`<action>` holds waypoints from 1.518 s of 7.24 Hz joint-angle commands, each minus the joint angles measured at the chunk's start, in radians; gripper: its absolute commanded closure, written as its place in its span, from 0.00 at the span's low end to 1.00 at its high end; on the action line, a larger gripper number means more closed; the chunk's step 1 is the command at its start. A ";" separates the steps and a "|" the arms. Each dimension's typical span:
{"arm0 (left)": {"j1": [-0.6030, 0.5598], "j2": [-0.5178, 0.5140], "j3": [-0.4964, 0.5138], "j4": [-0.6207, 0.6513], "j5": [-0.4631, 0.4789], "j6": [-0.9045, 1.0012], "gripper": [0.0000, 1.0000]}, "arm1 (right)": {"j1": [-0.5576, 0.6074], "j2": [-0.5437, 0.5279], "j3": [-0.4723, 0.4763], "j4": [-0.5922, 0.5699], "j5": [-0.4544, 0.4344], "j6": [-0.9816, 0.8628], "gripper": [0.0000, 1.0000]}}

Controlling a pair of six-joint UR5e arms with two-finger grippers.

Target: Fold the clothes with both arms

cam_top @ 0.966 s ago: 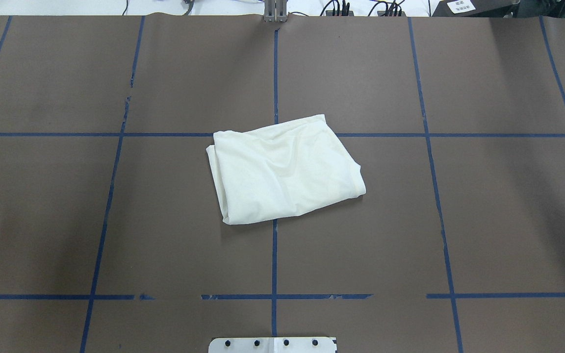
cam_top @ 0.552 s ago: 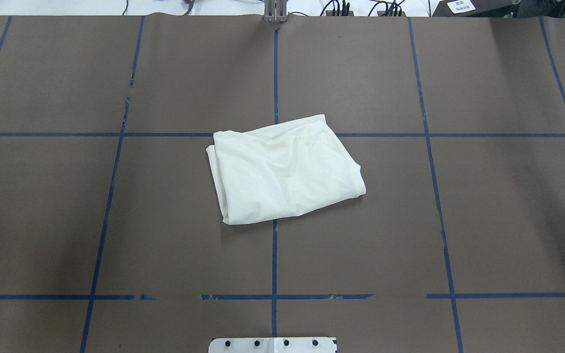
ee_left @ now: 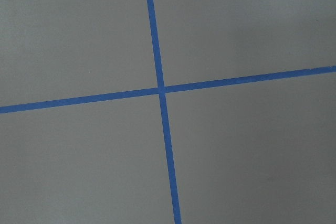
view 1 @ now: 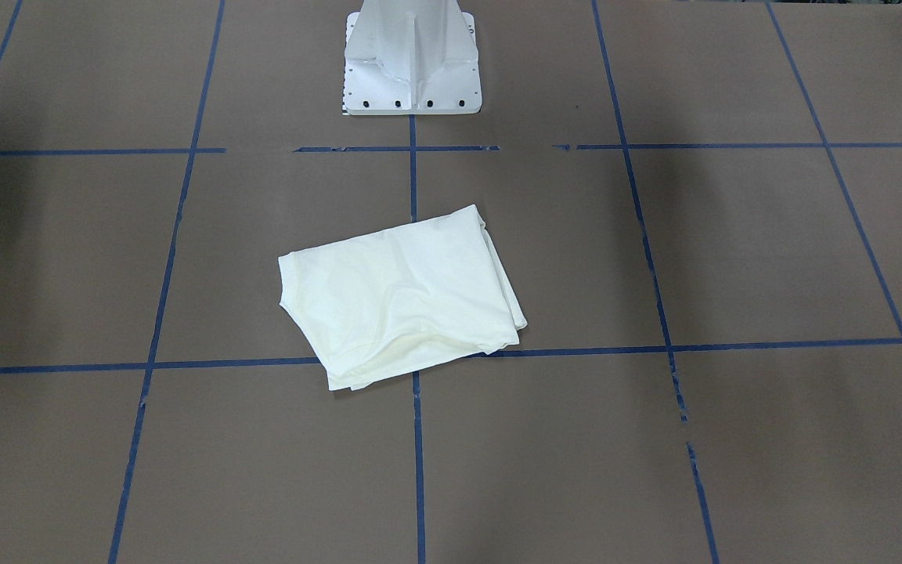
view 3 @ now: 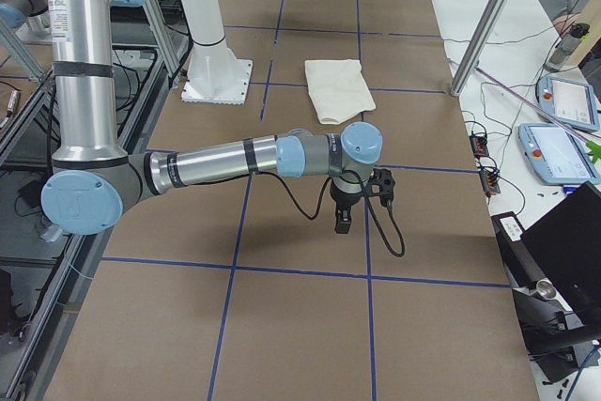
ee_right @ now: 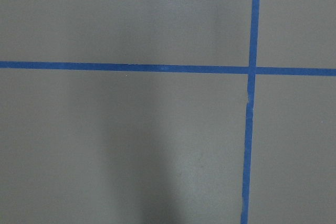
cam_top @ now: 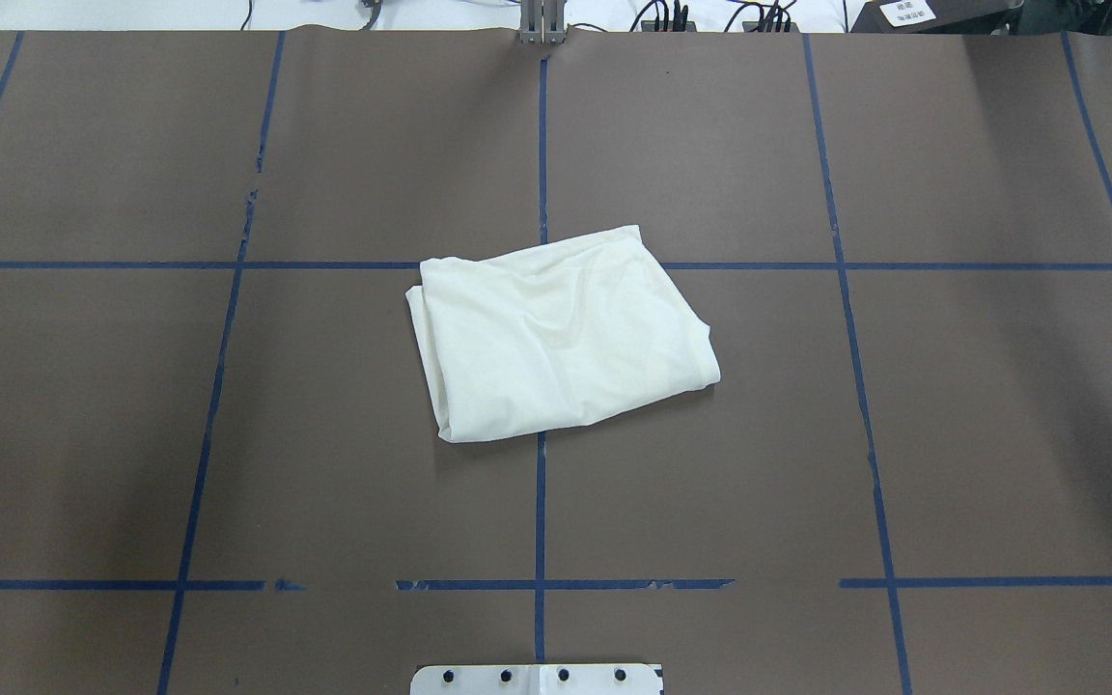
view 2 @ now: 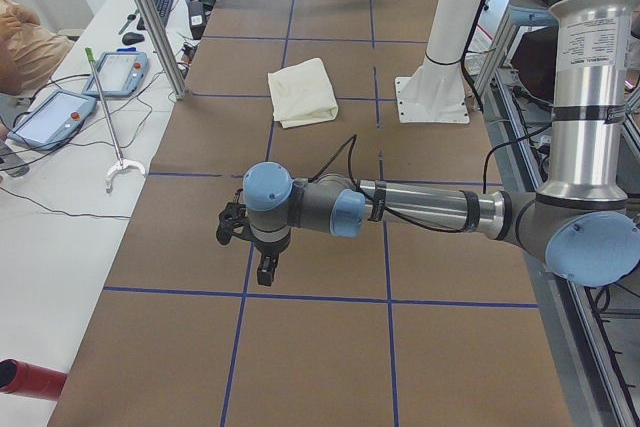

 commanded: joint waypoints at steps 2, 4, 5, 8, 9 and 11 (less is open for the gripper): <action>-0.002 0.003 0.000 -0.068 -0.004 0.001 0.00 | -0.002 0.002 -0.010 -0.001 0.005 0.002 0.00; -0.005 0.105 -0.053 -0.109 -0.006 0.170 0.00 | -0.003 0.020 -0.054 0.002 0.005 0.002 0.00; -0.006 0.125 -0.077 -0.126 -0.004 0.209 0.00 | -0.003 0.040 -0.057 0.001 0.002 0.002 0.00; -0.006 0.139 -0.097 -0.121 -0.022 0.205 0.00 | -0.003 0.035 -0.086 0.002 0.002 0.002 0.00; -0.005 0.136 -0.097 -0.121 -0.022 0.204 0.00 | -0.003 0.035 -0.086 0.002 0.004 0.003 0.00; -0.006 0.135 -0.104 -0.126 -0.022 0.204 0.00 | -0.003 0.032 -0.086 0.002 0.007 0.003 0.00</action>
